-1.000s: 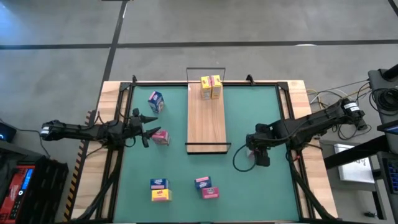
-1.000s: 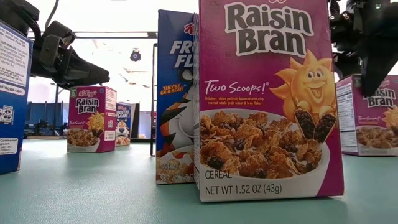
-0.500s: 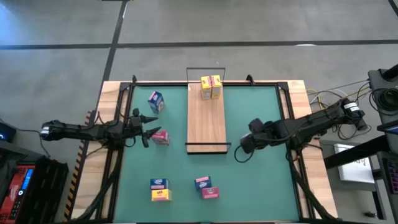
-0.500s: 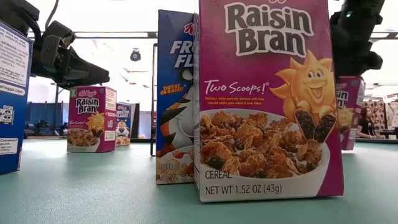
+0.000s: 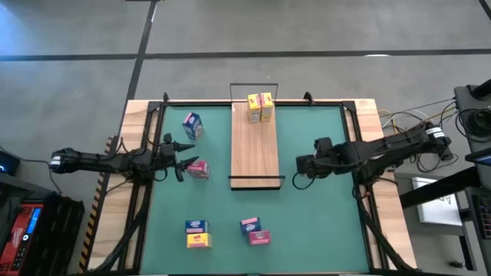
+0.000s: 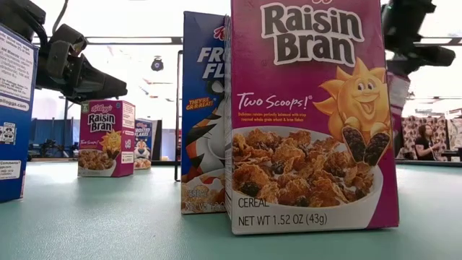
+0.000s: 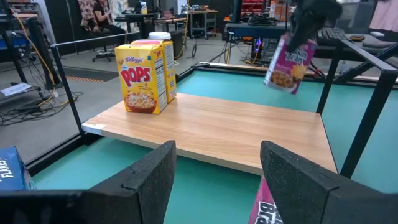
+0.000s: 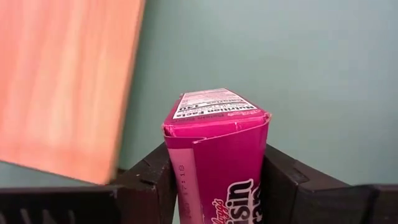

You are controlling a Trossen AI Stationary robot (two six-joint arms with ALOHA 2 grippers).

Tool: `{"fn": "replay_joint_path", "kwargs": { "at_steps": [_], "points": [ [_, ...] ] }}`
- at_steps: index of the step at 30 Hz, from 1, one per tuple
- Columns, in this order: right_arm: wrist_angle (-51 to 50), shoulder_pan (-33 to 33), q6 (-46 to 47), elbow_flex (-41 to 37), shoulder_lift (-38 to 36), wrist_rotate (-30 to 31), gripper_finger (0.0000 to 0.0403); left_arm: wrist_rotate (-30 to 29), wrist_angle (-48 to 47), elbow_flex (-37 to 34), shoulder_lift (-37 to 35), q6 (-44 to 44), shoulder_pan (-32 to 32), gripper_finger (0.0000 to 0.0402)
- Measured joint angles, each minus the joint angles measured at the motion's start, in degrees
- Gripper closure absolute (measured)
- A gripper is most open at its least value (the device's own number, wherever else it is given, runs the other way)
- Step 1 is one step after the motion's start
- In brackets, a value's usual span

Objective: Stack cereal on shelf
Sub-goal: Put the right purple cereal box on the shelf

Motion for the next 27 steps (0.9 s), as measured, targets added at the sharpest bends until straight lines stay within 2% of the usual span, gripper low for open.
{"fn": "replay_joint_path", "kwargs": {
  "at_steps": [12,23,27],
  "points": [
    [-2.7,-8.1,-6.74,13.5,9.22,-2.2,0.0259,0.0,0.02,-0.01,0.0,0.0,0.0,0.0184],
    [-7.93,-11.91,-4.73,29.97,23.7,-3.29,0.0259,0.01,0.02,-0.02,0.0,0.01,0.0,0.0184],
    [-7.9,-14.28,-8.45,35.88,28.34,-3.95,0.0259,0.0,0.02,0.0,0.0,0.0,0.0,0.0184]
  ]
}}
